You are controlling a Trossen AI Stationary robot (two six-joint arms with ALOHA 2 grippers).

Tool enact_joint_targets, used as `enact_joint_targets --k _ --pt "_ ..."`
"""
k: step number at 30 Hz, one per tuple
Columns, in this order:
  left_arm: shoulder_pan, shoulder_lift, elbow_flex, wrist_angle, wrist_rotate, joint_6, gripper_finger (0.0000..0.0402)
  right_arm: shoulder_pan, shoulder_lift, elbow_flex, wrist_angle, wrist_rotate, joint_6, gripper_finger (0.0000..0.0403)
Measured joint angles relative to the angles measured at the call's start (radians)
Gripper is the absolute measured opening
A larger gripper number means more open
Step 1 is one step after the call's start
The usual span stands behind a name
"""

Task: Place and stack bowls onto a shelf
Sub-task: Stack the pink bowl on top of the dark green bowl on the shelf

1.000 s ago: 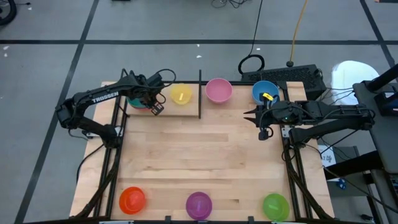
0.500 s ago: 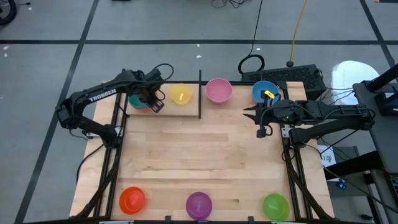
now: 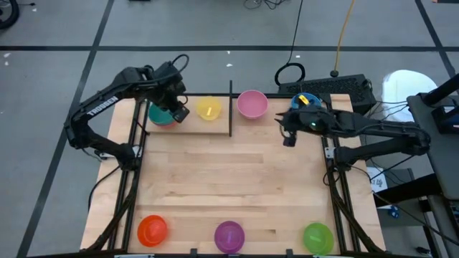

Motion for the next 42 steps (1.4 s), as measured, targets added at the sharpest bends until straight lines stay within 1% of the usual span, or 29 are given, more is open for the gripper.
enact_joint_targets --k 2,5,9,13,17,24,27,33,42 --pt "-0.022 0.000 0.036 0.000 0.008 0.011 0.0099 -0.044 0.041 0.000 0.029 -0.015 -0.026 0.0068" --pt "-0.053 0.000 0.077 0.000 0.009 0.013 0.0099 -0.112 0.117 0.000 0.092 -0.080 -0.056 0.0068" --pt "-0.085 0.000 0.105 -0.001 0.011 0.017 0.0099 -0.191 0.227 0.000 0.195 -0.194 -0.107 0.0068" --pt "-0.106 0.000 0.106 -0.016 0.010 0.017 0.0099 -0.253 0.320 0.000 0.254 -0.300 -0.150 0.0068" --pt "-0.123 0.000 0.106 -0.047 0.011 0.017 0.0099 -0.311 0.393 0.000 0.274 -0.390 -0.145 0.0068" --pt "-0.137 0.000 0.106 -0.051 0.010 0.017 0.0099 -0.393 0.512 0.000 0.275 -0.501 -0.115 0.0068" --pt "-0.135 0.000 0.106 -0.051 0.010 0.017 0.0099 -0.412 0.550 0.000 0.276 -0.523 -0.139 0.0068" --pt "-0.136 0.000 0.106 -0.051 0.009 0.041 0.0099 -0.440 0.586 0.000 0.307 -0.523 -0.175 0.0068" --pt "-0.136 0.000 0.106 -0.049 0.008 0.060 0.0099 -0.460 0.635 0.000 0.300 -0.527 -0.221 0.0068"
